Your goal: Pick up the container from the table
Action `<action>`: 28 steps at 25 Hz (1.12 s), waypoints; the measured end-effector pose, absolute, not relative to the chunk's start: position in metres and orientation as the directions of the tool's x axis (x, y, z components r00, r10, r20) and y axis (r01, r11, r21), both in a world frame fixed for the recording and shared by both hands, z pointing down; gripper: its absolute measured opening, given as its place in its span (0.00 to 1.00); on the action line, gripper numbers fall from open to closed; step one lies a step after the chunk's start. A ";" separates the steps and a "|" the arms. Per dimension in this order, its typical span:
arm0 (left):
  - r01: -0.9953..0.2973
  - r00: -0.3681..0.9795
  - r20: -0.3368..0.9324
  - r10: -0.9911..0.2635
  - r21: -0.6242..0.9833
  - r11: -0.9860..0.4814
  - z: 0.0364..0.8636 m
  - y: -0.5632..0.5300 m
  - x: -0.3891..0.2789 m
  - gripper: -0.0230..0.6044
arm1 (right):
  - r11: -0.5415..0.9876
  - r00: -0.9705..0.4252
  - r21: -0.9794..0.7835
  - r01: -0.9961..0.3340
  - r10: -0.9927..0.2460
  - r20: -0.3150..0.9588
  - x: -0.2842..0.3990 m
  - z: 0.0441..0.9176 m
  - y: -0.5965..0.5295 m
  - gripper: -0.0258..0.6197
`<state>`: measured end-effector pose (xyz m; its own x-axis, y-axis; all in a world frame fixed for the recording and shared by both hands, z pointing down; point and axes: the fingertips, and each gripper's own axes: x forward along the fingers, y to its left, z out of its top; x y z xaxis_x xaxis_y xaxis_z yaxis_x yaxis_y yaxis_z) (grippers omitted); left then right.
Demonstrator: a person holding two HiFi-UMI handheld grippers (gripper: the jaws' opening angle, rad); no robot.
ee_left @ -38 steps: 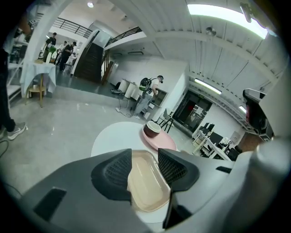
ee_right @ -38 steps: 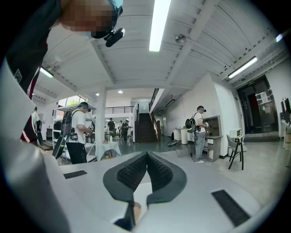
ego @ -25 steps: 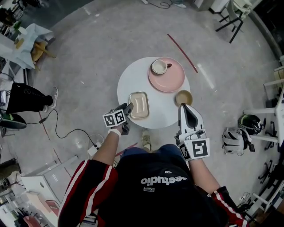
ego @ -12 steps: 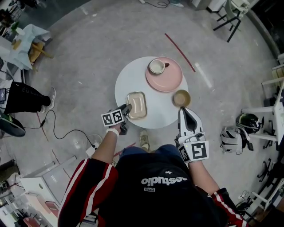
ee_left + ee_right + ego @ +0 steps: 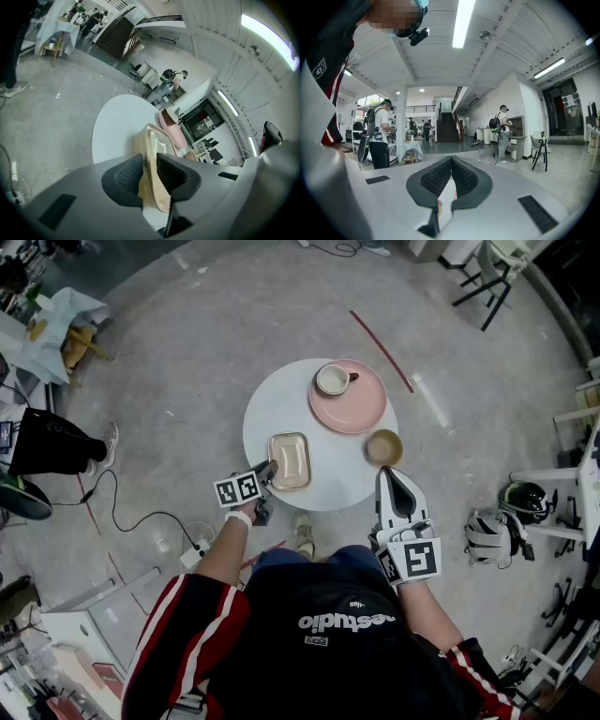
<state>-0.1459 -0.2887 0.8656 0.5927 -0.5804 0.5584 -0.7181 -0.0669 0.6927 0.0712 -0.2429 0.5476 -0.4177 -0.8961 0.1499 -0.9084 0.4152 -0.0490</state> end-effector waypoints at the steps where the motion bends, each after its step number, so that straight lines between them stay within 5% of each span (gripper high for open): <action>1: -0.715 0.594 0.557 -0.581 0.696 -0.064 0.865 -0.289 -0.146 0.20 | 0.415 -0.417 -0.050 -0.909 -0.896 0.151 0.072 0.547 -0.242 0.07; 28: -0.745 0.579 0.523 -0.626 0.652 -0.144 0.813 -0.276 -0.136 0.13 | 0.431 -0.436 -0.067 -0.900 -0.895 0.100 0.076 0.519 -0.225 0.07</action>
<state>-0.1356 -0.2761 0.8125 0.5787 -0.6261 0.5227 -0.7446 -0.1440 0.6518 0.0762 -0.2254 0.5187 -0.4356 -0.8946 0.0996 -0.9000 0.4308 -0.0666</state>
